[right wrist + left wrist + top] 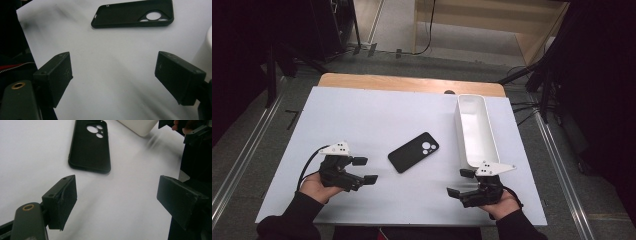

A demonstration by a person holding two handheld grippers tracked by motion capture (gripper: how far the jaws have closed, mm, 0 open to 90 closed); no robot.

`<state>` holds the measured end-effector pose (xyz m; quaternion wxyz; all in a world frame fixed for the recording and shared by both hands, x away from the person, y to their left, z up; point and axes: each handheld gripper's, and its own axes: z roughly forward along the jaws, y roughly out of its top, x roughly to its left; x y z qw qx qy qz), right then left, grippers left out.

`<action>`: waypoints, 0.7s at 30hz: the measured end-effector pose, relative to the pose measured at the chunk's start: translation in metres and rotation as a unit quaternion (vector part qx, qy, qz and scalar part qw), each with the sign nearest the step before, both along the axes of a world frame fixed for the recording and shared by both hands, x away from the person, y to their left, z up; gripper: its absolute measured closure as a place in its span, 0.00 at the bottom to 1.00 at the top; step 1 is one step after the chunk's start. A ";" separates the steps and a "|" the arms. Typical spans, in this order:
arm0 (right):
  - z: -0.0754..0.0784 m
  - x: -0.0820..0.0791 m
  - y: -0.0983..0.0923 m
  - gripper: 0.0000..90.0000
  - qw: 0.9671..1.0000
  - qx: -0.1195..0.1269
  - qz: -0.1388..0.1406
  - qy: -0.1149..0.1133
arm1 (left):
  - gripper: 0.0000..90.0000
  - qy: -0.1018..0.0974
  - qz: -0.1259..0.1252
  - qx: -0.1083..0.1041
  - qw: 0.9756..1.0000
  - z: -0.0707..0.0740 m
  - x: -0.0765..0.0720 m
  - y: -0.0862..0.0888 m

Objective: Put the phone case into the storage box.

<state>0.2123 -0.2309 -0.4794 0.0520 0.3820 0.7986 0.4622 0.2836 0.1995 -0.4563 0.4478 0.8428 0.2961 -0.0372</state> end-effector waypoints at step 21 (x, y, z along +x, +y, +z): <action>0.000 0.001 -0.004 0.14 1.000 -0.003 -0.012 -0.003 | 0.18 0.008 0.014 0.007 1.000 -0.006 -0.015 0.017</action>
